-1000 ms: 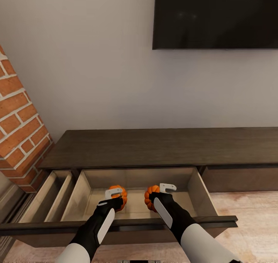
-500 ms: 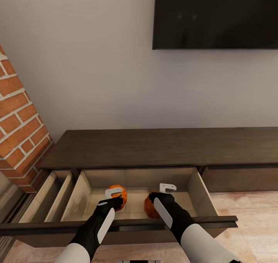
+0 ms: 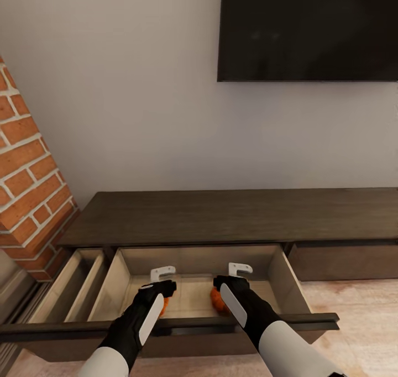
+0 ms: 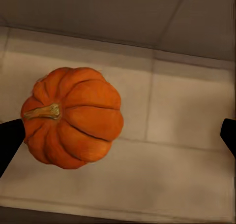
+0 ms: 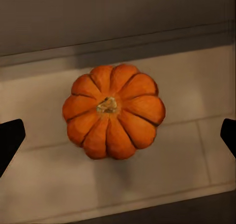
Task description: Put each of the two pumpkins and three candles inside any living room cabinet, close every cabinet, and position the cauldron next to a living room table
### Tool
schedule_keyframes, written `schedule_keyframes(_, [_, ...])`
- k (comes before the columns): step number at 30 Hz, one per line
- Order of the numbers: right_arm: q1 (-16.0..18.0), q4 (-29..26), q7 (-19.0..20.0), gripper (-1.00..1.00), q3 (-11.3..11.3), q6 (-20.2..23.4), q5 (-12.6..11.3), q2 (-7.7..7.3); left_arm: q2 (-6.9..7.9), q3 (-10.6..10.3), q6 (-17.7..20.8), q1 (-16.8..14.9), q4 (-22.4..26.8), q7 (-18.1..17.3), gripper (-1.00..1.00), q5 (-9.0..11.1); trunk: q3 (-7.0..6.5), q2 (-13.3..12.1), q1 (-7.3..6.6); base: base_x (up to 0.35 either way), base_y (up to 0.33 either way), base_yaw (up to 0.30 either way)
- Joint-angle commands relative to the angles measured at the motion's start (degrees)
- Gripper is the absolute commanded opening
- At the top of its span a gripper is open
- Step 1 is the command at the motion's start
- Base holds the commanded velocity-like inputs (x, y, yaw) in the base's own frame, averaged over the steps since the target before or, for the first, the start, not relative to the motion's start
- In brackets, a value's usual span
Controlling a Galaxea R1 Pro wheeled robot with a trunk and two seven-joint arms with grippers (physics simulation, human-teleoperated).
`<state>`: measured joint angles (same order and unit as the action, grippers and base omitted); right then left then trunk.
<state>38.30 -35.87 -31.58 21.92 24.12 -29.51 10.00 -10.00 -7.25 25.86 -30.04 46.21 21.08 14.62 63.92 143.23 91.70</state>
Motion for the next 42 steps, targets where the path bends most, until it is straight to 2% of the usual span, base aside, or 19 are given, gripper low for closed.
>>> schedule_keyframes(1, [0.06,-0.05,-0.41,1.0,0.13,0.22,-0.28,0.0,0.0,-0.06,1.03,-0.02,0.4,0.52,1.0,0.63,-0.17,-0.07,-0.07,0.0,0.0,0.0])
schedule_keyframes(8, [0.05,-0.07,-0.41,1.0,0.11,0.22,-0.28,0.0,0.0,0.03,1.91,-0.02,0.72,0.28,1.0,0.67,-1.42,-2.88,-1.61,-0.122,0.0,0.0])
schedule_keyframes(29, [0.11,-0.42,-0.41,1.0,-0.03,0.82,-0.78,0.0,0.0,0.47,1.84,-0.02,0.73,0.37,1.0,0.75,-5.19,-11.3,-6.22,-0.002,0.0,0.0])
schedule_keyframes(42, [0.11,-0.42,-0.41,1.0,-0.03,2.8,-0.78,0.0,0.0,0.65,1.92,-0.02,0.81,0.45,1.0,0.76,-7.53,-16.51,-9.07,-0.102,0.0,0.0])
